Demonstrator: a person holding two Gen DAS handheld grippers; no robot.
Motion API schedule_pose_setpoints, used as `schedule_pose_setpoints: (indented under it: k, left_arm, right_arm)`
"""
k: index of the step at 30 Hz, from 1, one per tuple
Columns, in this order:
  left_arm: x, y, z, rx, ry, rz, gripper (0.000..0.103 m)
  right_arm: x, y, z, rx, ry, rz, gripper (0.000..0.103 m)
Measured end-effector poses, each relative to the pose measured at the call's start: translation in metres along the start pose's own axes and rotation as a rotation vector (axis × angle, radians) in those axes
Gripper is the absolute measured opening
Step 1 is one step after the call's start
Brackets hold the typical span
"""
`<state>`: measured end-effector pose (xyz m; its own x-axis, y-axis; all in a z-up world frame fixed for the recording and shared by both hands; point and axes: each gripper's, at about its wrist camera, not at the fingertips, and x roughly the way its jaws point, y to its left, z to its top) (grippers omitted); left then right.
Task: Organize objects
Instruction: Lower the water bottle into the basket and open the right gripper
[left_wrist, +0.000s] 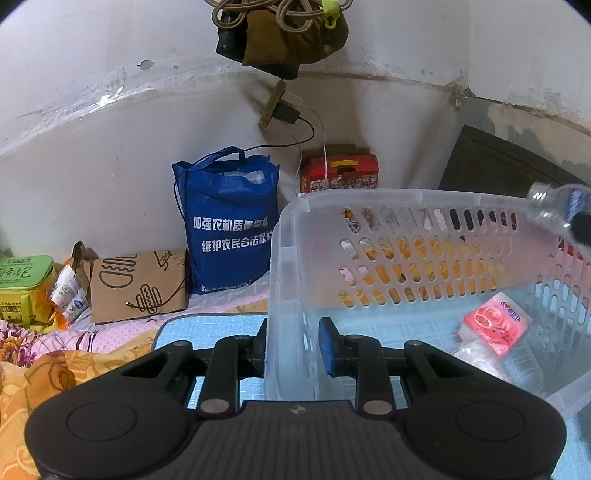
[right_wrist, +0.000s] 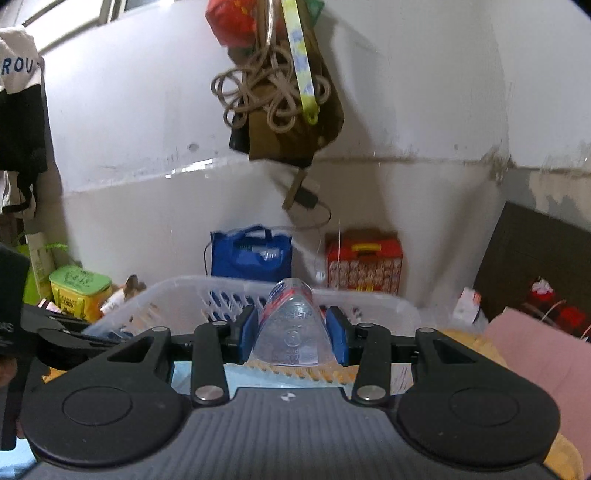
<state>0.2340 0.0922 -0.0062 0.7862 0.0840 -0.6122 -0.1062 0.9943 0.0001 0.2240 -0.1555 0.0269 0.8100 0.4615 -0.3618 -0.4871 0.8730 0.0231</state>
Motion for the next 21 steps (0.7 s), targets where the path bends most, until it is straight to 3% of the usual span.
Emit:
schedule_pose_setpoints:
  k: [14,15,16,18,21]
  left_arm:
    - [0.0004,-0.0003,0.0,0.003,0.001,-0.002,0.031]
    - [0.0002,0.0,-0.0003,0.004,0.001,-0.002,0.031]
    - [0.0001,0.0003,-0.0005,0.004,0.0,-0.002,0.031]
    - [-0.0001,0.0001,-0.0005,0.003,0.001,-0.001,0.031]
    - [-0.0001,0.0001,-0.0006,0.005,0.0,-0.004,0.031]
  right_arm:
    - [0.0067,-0.002,-0.001,-0.007,0.028,0.007,0.046]
    - [0.0059,-0.0012,-0.0012,-0.014,0.024,0.007,0.055]
    - [0.0058,0.0002,-0.001,-0.022,0.022,0.001,0.076]
    - [0.0036,0.002,-0.0009,-0.032,0.0,-0.007,0.097]
    - [0.0002,0.0028,0.0004,-0.032,-0.018,-0.014,0.099]
